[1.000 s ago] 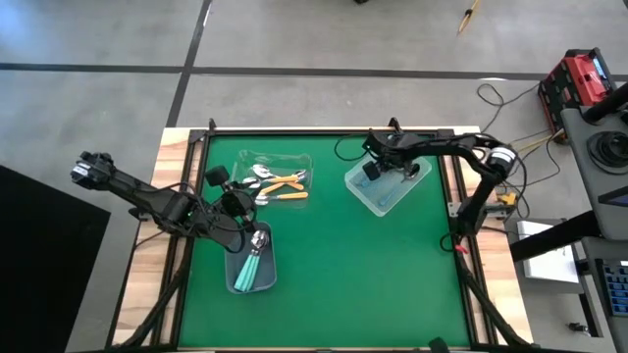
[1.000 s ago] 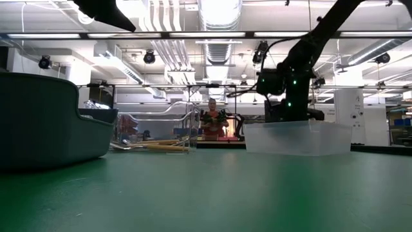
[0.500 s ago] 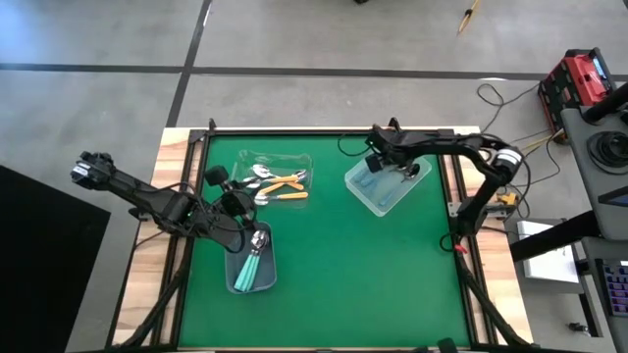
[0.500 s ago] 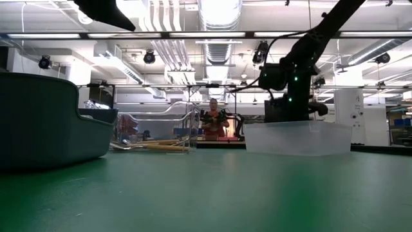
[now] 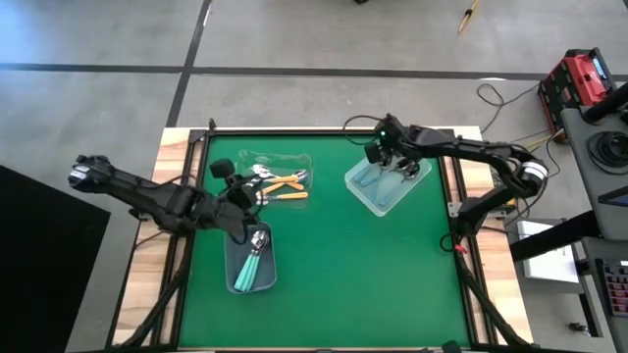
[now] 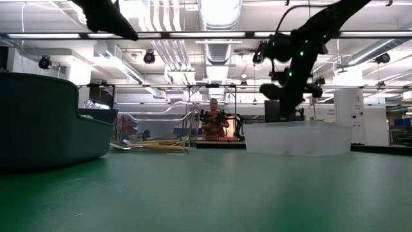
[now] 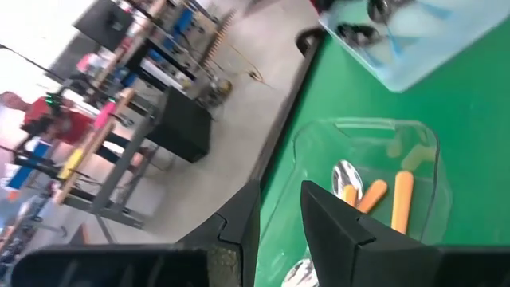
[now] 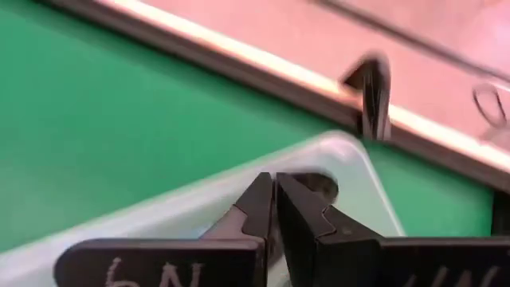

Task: Sort silverware by color (type)
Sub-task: Adjust the orange spoons in the transparent bin

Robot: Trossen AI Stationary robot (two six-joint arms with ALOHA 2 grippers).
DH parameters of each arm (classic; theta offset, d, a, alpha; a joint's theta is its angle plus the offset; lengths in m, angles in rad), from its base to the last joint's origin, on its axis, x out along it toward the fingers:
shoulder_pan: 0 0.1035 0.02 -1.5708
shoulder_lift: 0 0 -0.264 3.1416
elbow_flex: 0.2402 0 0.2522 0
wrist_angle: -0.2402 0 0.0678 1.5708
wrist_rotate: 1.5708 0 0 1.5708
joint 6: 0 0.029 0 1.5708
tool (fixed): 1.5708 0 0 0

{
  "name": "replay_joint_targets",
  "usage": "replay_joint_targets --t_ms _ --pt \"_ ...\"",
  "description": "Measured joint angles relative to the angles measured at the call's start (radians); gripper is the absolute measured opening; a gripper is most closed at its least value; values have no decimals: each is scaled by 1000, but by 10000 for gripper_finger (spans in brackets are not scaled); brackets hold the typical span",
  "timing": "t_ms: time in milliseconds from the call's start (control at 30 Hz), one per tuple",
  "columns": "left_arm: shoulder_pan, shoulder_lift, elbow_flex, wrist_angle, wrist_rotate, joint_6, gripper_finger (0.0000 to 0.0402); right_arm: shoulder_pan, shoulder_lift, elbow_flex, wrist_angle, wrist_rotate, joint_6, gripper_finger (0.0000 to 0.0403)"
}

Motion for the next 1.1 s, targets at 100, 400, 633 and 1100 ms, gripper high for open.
replay_joint_targets --t_ms 100,400,633,1100 --pt "83 0 0 12 101 50 76 13 -43 1 68 0 -42 13" --pt "366 2 0 100 515 196 76 47 -111 1 167 0 -142 13" --pt "539 25 1 135 861 304 76 64 -118 1 165 0 -172 13" --pt "705 344 66 31 953 434 75 65 -116 1 166 1 -204 13"
